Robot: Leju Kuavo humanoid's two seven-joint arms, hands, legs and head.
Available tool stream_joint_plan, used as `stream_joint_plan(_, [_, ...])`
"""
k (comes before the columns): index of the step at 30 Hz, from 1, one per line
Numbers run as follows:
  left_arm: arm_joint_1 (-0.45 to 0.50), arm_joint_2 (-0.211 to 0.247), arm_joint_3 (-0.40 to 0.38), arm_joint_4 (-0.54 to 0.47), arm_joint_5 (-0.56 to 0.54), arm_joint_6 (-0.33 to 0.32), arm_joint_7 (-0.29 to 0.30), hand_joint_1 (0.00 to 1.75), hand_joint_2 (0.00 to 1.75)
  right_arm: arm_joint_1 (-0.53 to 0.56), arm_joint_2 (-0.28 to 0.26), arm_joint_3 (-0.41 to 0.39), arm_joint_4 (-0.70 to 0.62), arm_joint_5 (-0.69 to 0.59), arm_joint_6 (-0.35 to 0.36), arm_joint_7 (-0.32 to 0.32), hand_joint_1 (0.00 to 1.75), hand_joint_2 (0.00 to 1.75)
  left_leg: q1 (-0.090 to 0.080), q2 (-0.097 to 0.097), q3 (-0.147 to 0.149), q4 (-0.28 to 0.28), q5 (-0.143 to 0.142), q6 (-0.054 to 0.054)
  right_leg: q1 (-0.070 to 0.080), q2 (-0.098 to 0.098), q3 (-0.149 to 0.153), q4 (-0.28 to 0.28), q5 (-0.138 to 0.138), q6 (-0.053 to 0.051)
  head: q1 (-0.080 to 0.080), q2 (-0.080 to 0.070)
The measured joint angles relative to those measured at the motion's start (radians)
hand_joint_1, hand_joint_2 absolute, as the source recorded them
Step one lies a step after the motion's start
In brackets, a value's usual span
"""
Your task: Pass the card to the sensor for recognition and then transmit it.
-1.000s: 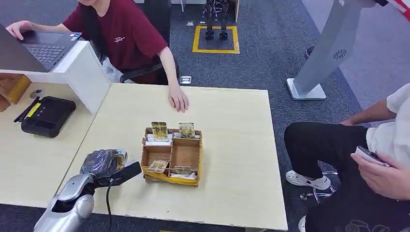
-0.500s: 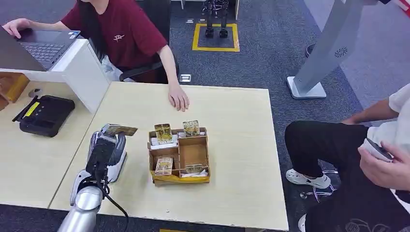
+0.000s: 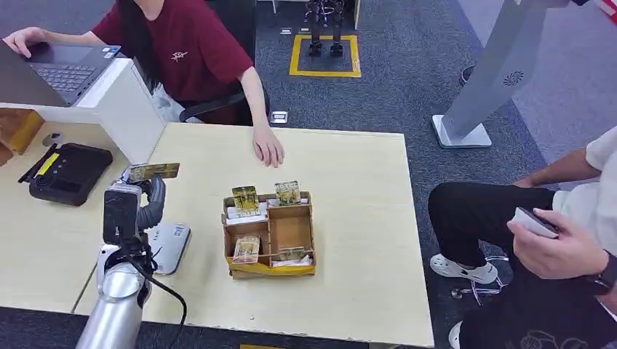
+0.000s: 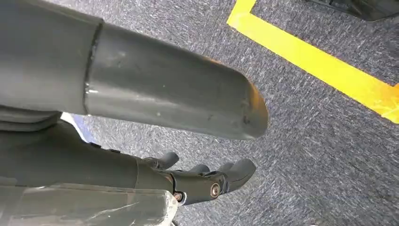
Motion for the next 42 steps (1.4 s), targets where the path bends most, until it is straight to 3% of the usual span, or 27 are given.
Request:
stream_joint_plan(5, [-0.050, 0.000, 0.000, 0.045, -0.090, 0.070, -0.022, 1.75, 1.75, -0.011, 0.006, 0.018, 0.001, 0.002, 0.003, -0.006, 0.00, 0.00, 0.000, 0.000, 0.000, 0.000, 0.000, 0.000, 0.000, 0.000, 0.000, 0.000, 0.000, 0.000, 0.000, 0.000])
stream_joint_plan(13, [-0.113, 0.002, 0.000, 0.140, -0.208, 0.109, -0.028, 1.75, 1.75, -0.015, 0.010, 0.039, 0.002, 0.003, 0.006, -0.002, 0.00, 0.00, 0.000, 0.000, 0.000, 0.000, 0.000, 0.000, 0.000, 0.000, 0.000, 0.000, 0.000, 0.000, 0.000, 0.000])
stream_joint_plan(21, [-0.170, 0.001, 0.000, 0.237, -0.325, 0.163, 0.010, 1.75, 1.75, -0.016, 0.010, 0.048, 0.003, 0.002, 0.011, -0.003, 0.00, 0.00, 0.000, 0.000, 0.000, 0.000, 0.000, 0.000, 0.000, 0.001, 0.000, 0.000, 0.000, 0.000, 0.000, 0.000])
stream_joint_plan(40, [-0.229, 0.006, 0.019, 0.386, -0.374, 0.216, 0.010, 1.75, 1.75, -0.016, 0.011, 0.068, 0.005, -0.009, 0.006, 0.001, 0.00, 0.00, 0.000, 0.000, 0.000, 0.000, 0.000, 0.000, 0.000, 0.001, 0.000, 0.000, 0.000, 0.000, 0.000, 0.000])
stream_joint_plan(41, [-0.229, 0.006, 0.020, 0.388, -0.373, 0.216, 0.008, 0.00, 1.75, -0.016, 0.011, 0.068, 0.005, -0.009, 0.006, 0.001, 0.00, 0.00, 0.000, 0.001, 0.000, 0.000, 0.000, 0.000, 0.000, 0.001, -0.001, 0.000, 0.000, 0.000, 0.000, 0.000])
stream_joint_plan(42, [-0.229, 0.006, 0.020, 0.391, -0.370, 0.215, 0.003, 0.00, 1.75, -0.016, 0.011, 0.068, 0.005, -0.010, 0.006, 0.001, 0.00, 0.00, 0.000, 0.001, 0.000, 0.000, 0.000, 0.000, 0.000, 0.001, -0.001, 0.000, 0.000, 0.000, 0.000, 0.000])
